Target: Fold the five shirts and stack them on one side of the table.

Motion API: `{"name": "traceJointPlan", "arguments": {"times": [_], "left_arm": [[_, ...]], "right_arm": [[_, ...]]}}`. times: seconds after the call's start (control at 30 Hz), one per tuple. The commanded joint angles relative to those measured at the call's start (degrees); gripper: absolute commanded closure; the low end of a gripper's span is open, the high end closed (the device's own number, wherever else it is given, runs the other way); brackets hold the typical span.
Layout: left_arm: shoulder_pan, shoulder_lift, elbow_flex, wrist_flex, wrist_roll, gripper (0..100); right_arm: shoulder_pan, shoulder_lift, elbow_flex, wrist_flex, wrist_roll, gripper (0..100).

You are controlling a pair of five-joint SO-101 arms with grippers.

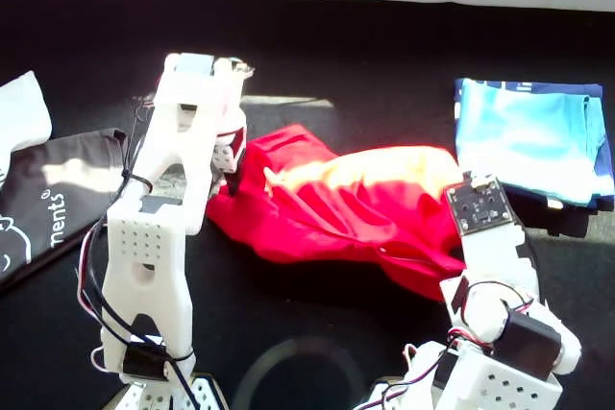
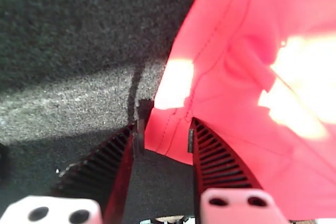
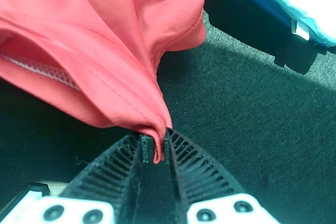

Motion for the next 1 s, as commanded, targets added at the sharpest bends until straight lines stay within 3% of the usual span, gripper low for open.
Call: {"name": "traceJointPlan", "arguments": {"times": [0.0,0.67,0.8,0.97], "left_arm": [[0.7,0.5,-4.4,0.3,0.0,85],[4.1,9.6,-4.7,-2.6,0.0,86],[4.0,7.0,-4.7,-2.5,0.3,100],[3.8,1.1,-4.7,-0.4,0.0,99]], "right_arm": [[0.8,-0.5,2.5,-2.2,1.1,99.2],[0.9,-0.5,3.9,-3.8,0.9,99.2],[0.9,-0.5,4.3,-3.8,0.8,99.2],[0.9,-0.5,4.5,-3.8,0.7,99.2]]}}
